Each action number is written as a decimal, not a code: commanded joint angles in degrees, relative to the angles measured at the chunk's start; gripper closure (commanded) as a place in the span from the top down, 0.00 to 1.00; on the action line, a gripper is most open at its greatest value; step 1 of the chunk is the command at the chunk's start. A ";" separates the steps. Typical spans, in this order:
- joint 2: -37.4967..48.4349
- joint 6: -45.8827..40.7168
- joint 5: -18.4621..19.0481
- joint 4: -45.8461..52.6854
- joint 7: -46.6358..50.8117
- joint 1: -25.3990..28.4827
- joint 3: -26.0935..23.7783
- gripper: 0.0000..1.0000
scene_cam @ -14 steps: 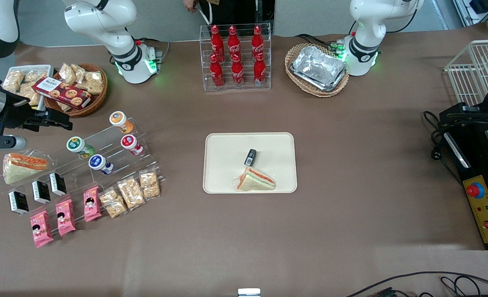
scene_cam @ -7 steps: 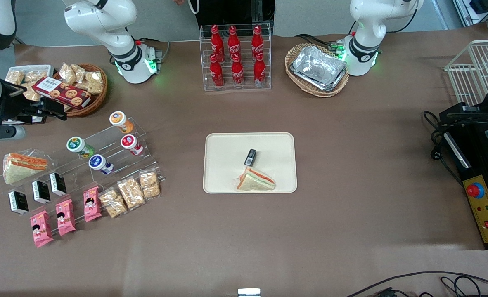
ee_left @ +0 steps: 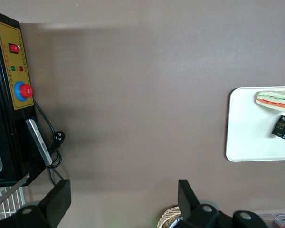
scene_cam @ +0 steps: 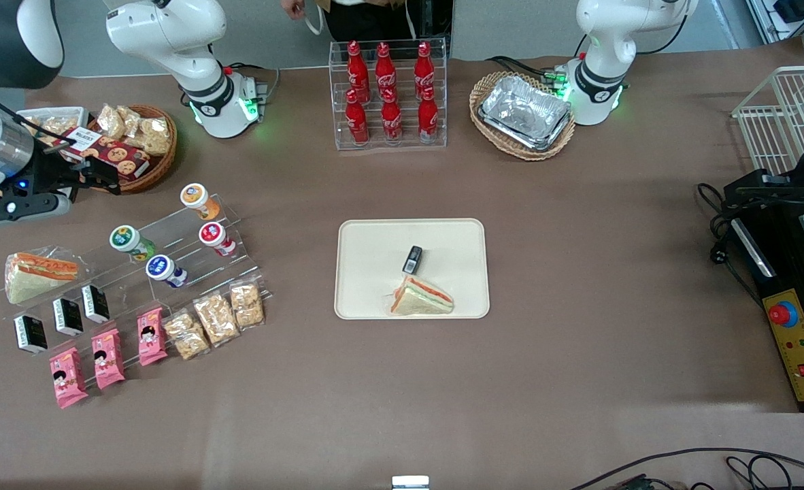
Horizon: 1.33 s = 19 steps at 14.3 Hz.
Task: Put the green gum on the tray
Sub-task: 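Move the right gripper over the acrylic rack toward the green gum bottle, then lower the open right gripper around the green-labelled gum bottle and close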
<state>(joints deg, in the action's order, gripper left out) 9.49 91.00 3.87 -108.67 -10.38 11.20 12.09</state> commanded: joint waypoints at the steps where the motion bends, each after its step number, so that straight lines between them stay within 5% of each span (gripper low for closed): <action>1: 2.20 7.33 1.40 -7.95 -5.96 -2.50 1.09 1.00; 19: -3.42 29.58 1.31 -21.85 -10.89 -2.77 4.17 1.00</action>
<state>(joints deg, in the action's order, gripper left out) 7.16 118.50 4.05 -130.17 -19.87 8.52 16.12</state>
